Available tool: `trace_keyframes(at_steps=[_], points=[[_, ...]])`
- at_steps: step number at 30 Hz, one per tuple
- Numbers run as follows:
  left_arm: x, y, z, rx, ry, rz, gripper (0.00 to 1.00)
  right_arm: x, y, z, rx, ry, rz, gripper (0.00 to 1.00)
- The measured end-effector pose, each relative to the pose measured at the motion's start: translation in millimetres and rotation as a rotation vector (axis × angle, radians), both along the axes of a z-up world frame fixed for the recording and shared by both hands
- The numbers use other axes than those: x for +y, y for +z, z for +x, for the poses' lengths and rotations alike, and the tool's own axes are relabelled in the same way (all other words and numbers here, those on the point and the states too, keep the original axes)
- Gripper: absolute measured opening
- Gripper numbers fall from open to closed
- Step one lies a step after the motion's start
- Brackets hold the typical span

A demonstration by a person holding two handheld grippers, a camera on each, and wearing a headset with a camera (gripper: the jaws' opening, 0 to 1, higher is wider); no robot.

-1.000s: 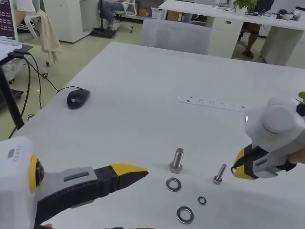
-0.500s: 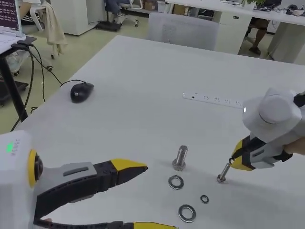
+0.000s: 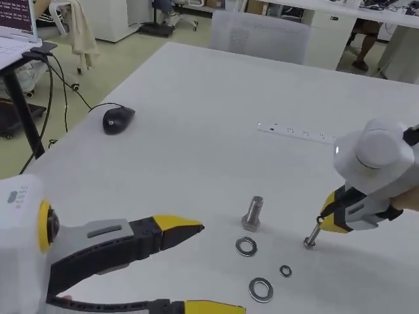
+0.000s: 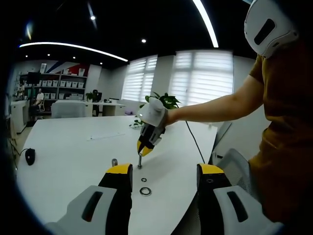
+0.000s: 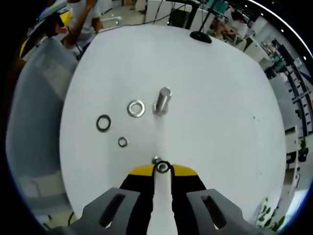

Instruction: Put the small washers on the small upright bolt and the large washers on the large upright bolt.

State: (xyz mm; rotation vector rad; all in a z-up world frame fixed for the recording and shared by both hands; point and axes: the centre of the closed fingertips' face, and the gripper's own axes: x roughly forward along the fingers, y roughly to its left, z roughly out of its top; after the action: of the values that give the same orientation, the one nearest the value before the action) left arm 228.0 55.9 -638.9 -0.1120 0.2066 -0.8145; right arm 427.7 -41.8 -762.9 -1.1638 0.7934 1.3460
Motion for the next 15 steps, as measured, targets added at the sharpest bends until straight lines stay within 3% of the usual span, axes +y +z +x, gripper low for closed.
trace_keyframes(at_steps=[15], points=[[2.4, -2.7, 0.4, 0.010, 0.011, -0.003, 0.52, -1.4, -19.6, 1.6, 0.018, 0.009, -0.032, 0.12]])
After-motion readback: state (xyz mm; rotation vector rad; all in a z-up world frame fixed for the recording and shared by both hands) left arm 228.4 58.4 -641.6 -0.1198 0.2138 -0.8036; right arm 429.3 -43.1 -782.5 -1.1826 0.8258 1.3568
